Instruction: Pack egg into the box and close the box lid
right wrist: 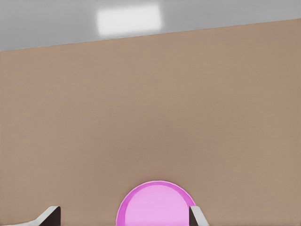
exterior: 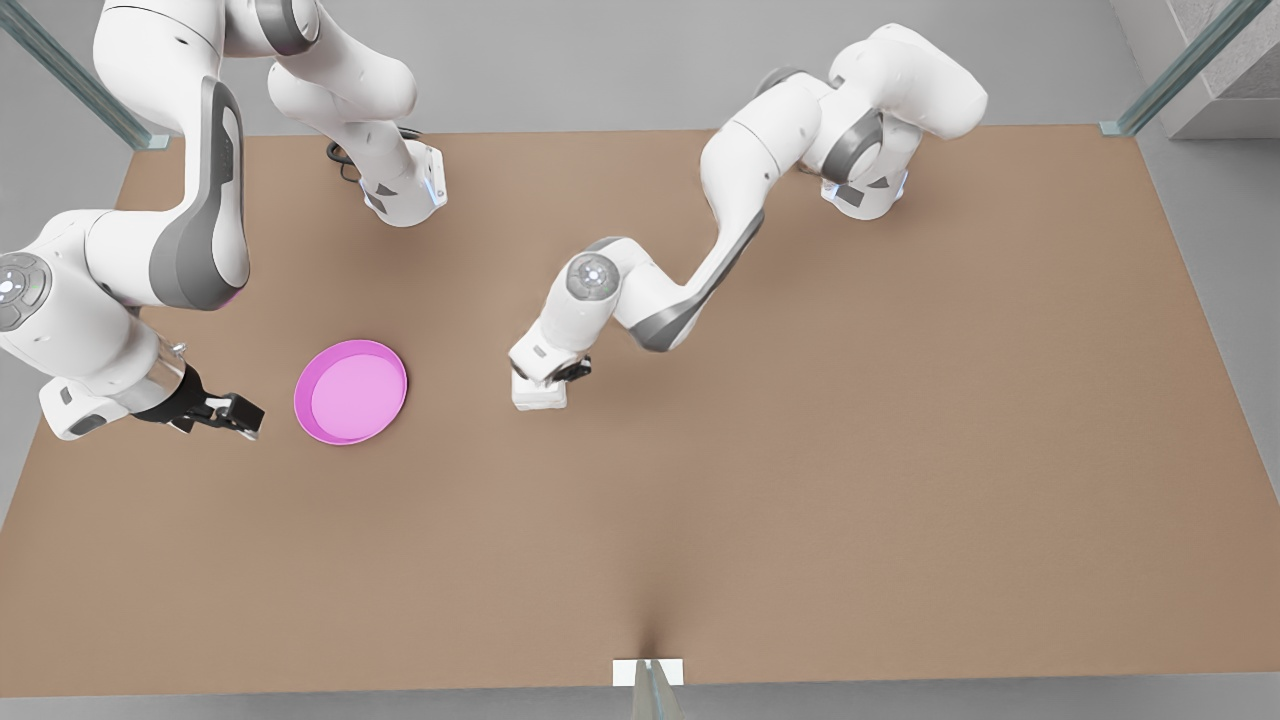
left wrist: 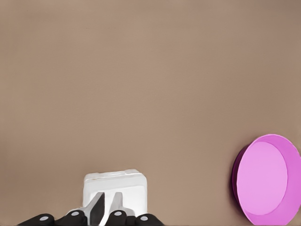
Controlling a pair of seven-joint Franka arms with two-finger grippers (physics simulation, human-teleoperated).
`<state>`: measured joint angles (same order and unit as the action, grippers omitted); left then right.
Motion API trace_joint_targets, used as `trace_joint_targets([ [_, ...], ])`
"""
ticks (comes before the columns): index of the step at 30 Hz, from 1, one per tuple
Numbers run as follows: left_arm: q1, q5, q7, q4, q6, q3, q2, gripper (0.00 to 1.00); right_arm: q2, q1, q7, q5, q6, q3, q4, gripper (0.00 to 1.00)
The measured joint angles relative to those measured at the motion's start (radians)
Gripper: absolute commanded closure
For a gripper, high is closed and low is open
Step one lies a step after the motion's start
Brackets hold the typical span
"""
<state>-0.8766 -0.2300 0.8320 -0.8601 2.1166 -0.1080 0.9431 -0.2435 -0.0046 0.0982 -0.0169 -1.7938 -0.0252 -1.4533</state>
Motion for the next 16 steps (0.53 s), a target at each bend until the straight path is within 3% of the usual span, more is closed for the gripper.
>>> trace_joint_targets([
  [4,0.383,0.001,-0.091,-0.004,-0.315,-0.068,-0.220,0.00,0.001,0.001,0.009,0.000,0.000,0.001,0.000,0.00],
  [7,0.457,0.030,-0.185,-0.037,-0.521,-0.196,-0.320,0.00,0.000,0.002,0.015,0.001,0.000,0.001,0.006,0.00],
  [11,0.692,0.189,-0.296,-0.415,-0.605,0.081,-0.645,0.00,-0.003,-0.015,0.020,0.001,0.000,-0.002,0.014,0.00],
  [16,0.737,0.273,-0.409,-0.499,-0.665,0.141,-0.756,0.00,-0.005,-0.017,0.025,0.008,0.000,-0.002,0.018,0.00],
])
